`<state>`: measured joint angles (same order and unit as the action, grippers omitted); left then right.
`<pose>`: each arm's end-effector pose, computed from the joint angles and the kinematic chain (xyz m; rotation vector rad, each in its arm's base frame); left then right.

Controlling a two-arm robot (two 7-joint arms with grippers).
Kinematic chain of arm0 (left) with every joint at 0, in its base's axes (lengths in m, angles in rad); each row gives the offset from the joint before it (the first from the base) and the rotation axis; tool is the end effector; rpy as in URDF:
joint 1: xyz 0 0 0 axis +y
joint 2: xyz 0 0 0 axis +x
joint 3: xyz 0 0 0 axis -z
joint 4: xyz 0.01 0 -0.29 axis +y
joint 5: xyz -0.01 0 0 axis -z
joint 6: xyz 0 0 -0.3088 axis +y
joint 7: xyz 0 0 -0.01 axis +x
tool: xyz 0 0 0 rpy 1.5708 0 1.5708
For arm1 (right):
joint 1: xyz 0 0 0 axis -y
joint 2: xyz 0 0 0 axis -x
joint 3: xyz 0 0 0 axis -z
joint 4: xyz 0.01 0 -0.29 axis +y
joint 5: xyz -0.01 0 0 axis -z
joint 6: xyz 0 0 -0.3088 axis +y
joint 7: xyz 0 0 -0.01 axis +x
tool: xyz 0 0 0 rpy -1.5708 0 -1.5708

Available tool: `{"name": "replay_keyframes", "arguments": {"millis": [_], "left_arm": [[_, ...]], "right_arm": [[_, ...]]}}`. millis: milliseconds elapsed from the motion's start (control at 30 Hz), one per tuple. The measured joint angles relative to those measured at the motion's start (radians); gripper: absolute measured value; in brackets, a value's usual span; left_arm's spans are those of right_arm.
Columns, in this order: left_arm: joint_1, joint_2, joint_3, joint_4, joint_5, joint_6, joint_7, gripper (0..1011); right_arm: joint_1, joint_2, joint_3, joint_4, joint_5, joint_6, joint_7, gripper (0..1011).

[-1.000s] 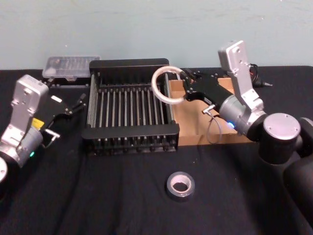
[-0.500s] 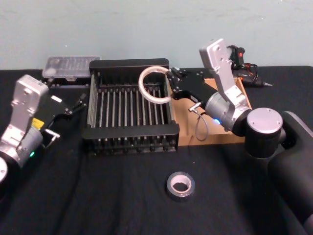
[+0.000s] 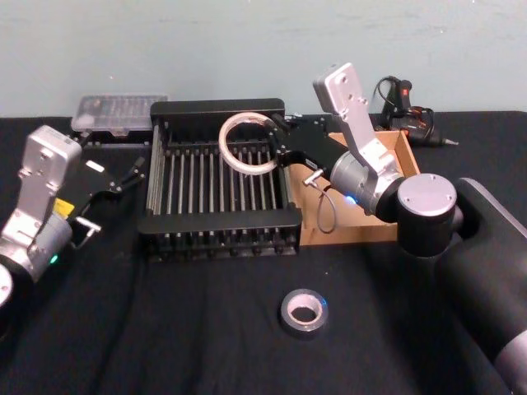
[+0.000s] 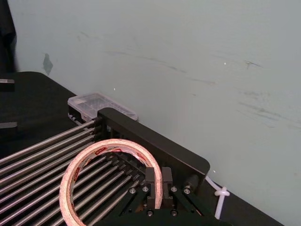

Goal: Pick up the white tape and place it into the black box , Pick up the silver tape and place it into the brown box.

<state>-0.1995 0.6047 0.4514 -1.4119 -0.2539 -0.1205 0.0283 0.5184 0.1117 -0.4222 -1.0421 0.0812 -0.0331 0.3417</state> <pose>0.3581 0.0827 -0.3023 0.3046 -0.2850 1.2480 0.4546 0.0630 -0.2807 -0.1938 -0.1197 -0.9123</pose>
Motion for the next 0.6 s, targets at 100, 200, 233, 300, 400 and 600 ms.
{"name": "replay_keyframes", "arguments": {"millis": [100,200,233,300,400,600], "left_arm": [[0.0,0.0,0.0,0.0,0.0,0.0,0.0,1001],[0.0,0.0,0.0,0.0,0.0,0.0,0.0,1001],[0.0,0.0,0.0,0.0,0.0,0.0,0.0,1001],[0.0,0.0,0.0,0.0,0.0,0.0,0.0,1001],[0.0,0.0,0.0,0.0,0.0,0.0,0.0,1001],[0.0,0.0,0.0,0.0,0.0,0.0,0.0,1001]], "right_arm": [[0.003,-0.003,-0.003,0.004,-0.002,0.0,0.005,94],[0.005,-0.005,-0.004,0.007,-0.002,0.0,0.008,94],[0.005,-0.005,-0.004,0.007,-0.002,0.0,0.008,94],[0.005,-0.005,-0.004,0.007,-0.002,0.0,0.008,94],[0.005,-0.005,-0.004,0.007,-0.002,0.0,0.008,94],[0.005,-0.004,-0.004,0.007,-0.002,0.0,0.008,138]]}}
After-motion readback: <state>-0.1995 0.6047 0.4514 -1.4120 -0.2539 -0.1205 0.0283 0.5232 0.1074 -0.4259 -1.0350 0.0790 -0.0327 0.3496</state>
